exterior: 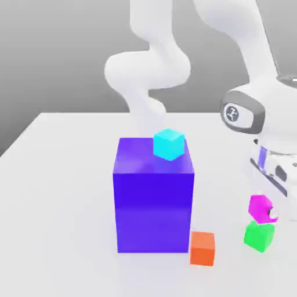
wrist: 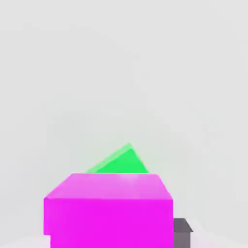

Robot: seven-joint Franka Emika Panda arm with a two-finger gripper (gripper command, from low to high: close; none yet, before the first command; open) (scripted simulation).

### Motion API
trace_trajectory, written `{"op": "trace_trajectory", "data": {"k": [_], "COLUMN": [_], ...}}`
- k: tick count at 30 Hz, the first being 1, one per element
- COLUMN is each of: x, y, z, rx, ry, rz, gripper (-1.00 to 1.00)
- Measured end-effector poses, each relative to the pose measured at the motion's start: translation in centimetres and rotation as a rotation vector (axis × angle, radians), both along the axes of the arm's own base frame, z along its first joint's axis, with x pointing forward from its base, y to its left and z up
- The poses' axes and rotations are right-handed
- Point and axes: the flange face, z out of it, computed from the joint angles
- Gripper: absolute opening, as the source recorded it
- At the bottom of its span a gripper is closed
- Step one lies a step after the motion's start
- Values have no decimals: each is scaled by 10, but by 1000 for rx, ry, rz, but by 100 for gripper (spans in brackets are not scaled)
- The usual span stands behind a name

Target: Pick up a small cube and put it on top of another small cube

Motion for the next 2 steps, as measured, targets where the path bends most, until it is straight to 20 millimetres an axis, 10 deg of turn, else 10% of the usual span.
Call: {"op": "trace_trajectory", "data": {"k": [2], "x": [0], "y": [0], "z": [0], "rx": [0], "ry": [0], "rz": [0], "gripper": [100]}}
